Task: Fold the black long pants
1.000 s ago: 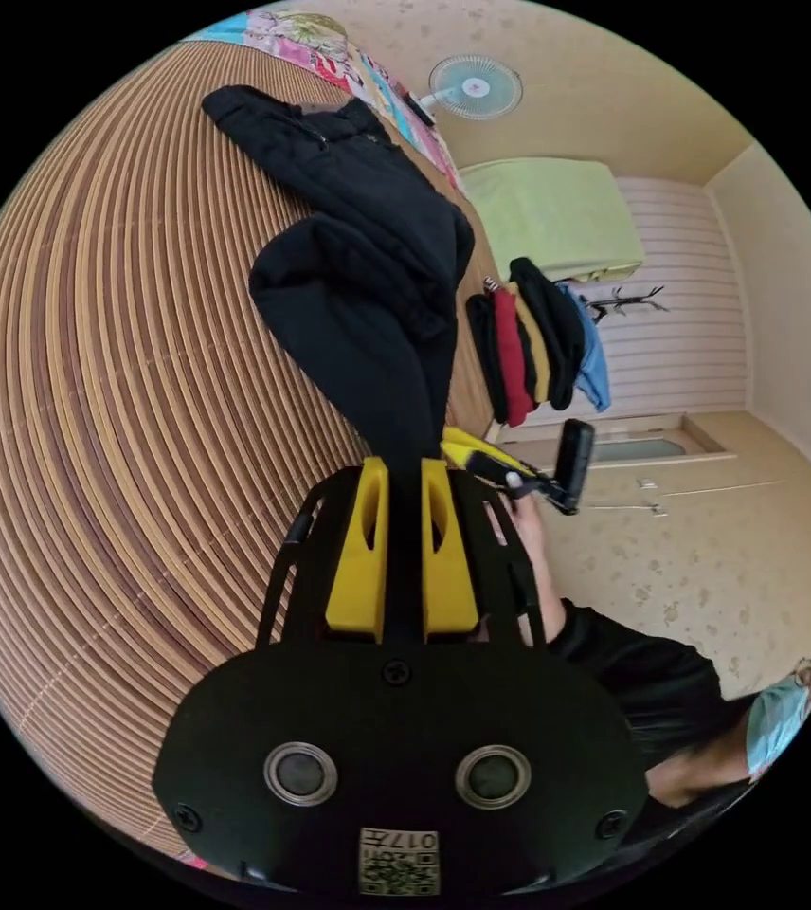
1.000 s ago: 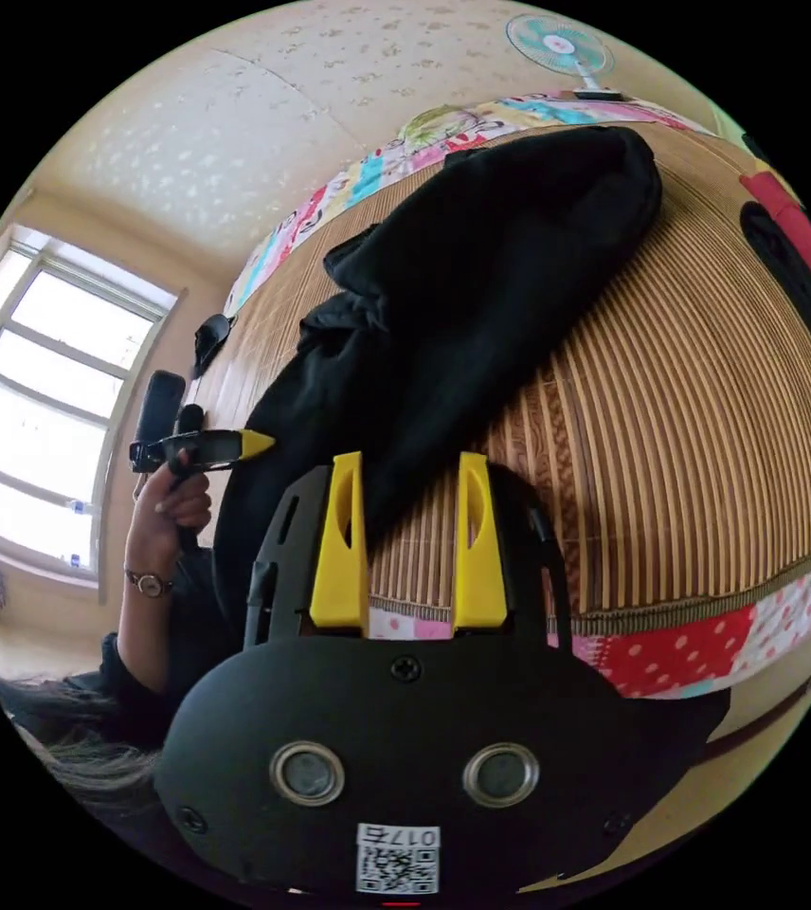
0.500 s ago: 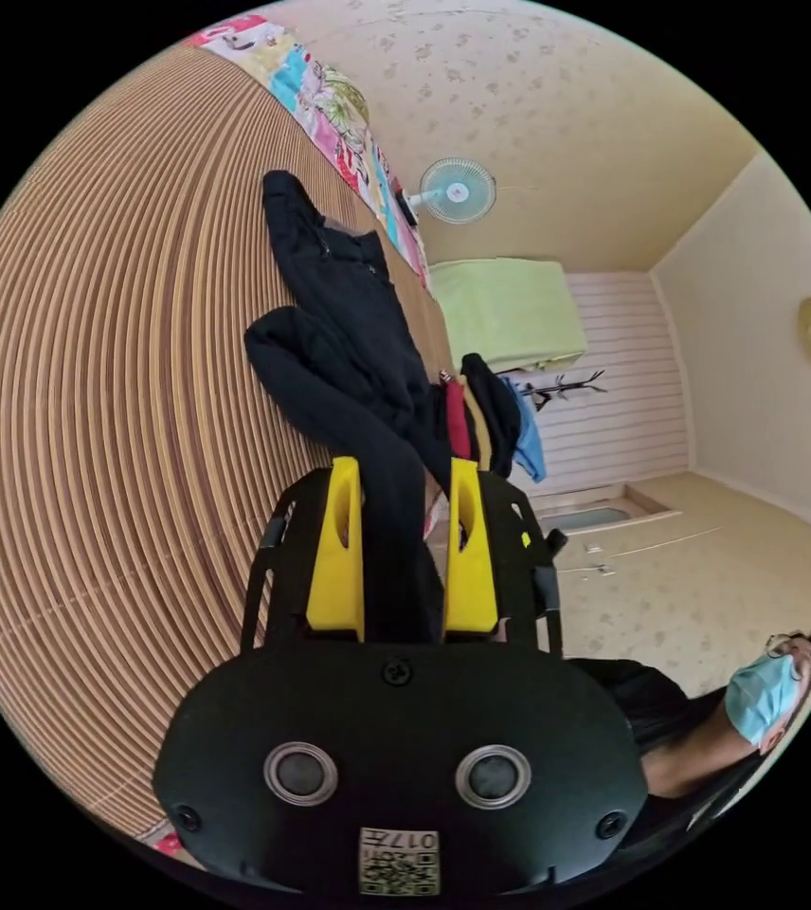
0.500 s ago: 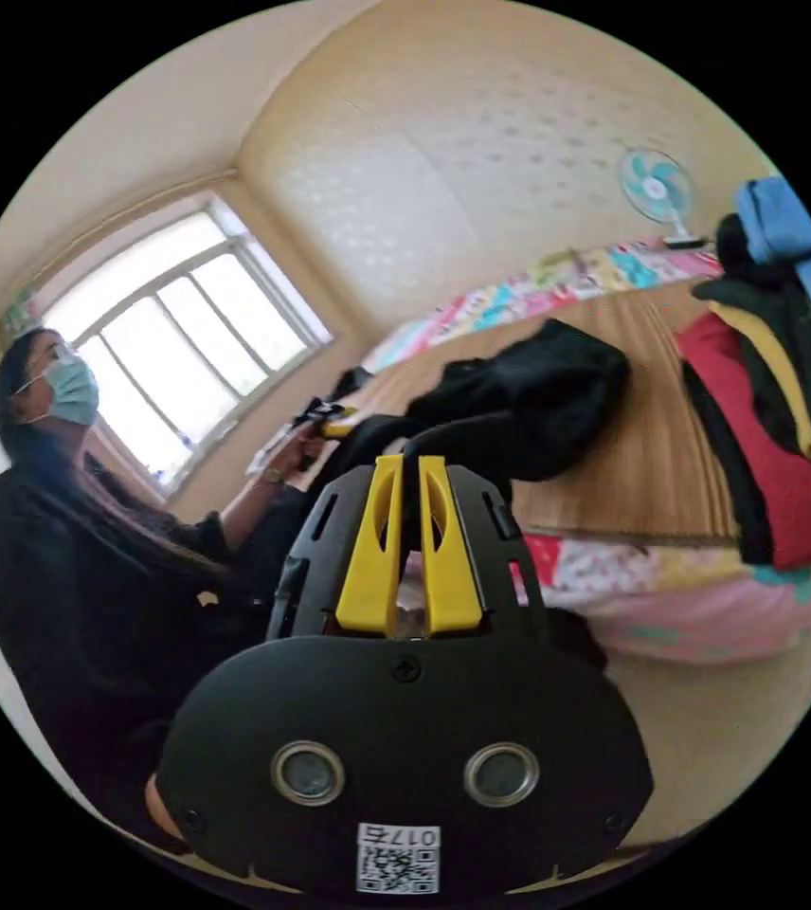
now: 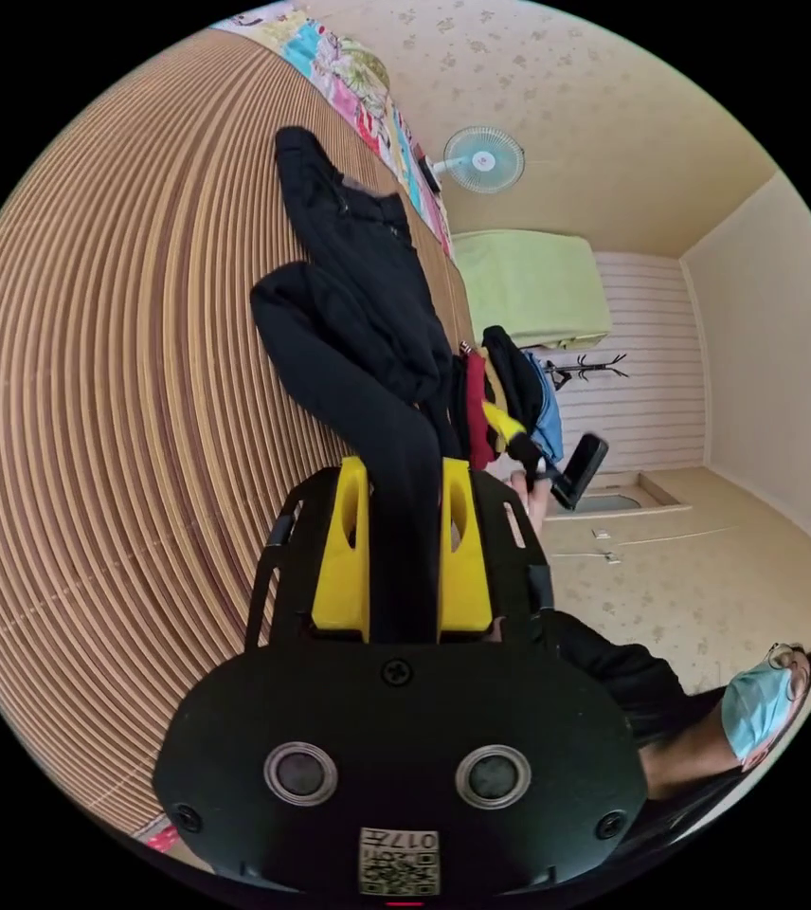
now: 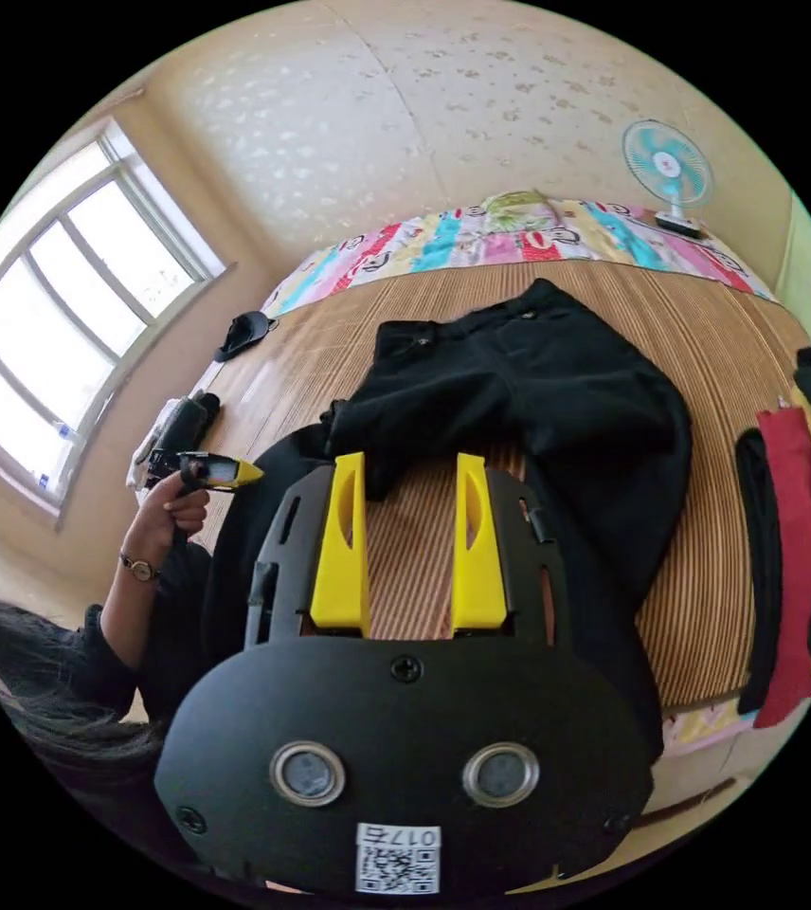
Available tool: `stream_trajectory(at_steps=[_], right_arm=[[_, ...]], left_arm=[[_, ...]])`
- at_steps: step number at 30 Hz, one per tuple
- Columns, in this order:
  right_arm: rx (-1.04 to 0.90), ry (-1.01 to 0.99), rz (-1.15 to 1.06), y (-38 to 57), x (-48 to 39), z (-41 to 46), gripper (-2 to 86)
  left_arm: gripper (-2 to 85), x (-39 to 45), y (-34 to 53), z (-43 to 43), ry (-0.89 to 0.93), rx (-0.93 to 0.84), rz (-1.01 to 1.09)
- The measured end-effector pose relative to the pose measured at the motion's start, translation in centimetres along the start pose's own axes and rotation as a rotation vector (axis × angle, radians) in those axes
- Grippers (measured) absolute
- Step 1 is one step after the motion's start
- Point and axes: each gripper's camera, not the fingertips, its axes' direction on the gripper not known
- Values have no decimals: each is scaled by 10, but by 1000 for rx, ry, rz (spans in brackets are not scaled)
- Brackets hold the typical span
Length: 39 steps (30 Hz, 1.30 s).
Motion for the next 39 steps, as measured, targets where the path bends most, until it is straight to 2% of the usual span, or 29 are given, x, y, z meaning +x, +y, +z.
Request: stream_trajectory(at_steps=[3,6,9,11,15,19,22,25,27,28,29,31,33,35,36,39], right_arm=[[-84,97,-14,-60,-19,83,127],[-266,216,32,-102,-16,177,114],[-209,315,-32,-138,-41,211,105],[-235,419,-84,-171,-59,243,98],[-233,407,-66,-223,-58,277,92],[-139,325,22,-249,-32,293,86],[-167,399,-25,-252,-49,299,83],[-269,551,-90,-247,-85,284,75],[-69,644,-144,-214,-113,241,57],[142,643,-187,-175,-131,203,35],[265,588,-263,-135,-144,171,24],[314,513,-334,-82,-155,127,14],[318,483,-320,-33,-155,83,10],[314,419,-209,24,-136,26,9],[314,396,-172,39,-128,13,9],[270,257,-43,108,-86,-32,15]], left_arm=[[95,7,-8,19,-34,-70,20],[93,15,-14,37,-35,-141,51],[120,14,-17,46,-28,-154,41],[138,14,-22,45,-122,-156,27],[147,12,-29,38,-179,-142,23],[135,2,-31,42,-157,-185,25],[120,-11,-31,52,-135,-236,13],[100,-19,-32,58,-150,-286,13],[85,-22,-33,60,-155,-317,21],[75,-22,-32,60,-138,-336,38],[67,-19,-31,58,-87,-356,83],[60,-6,-25,51,55,-383,183],[54,16,-13,36,235,-391,332],[52,50,10,12,385,-445,541],[52,56,17,9,385,-473,577],[64,64,52,12,228,-646,646]])
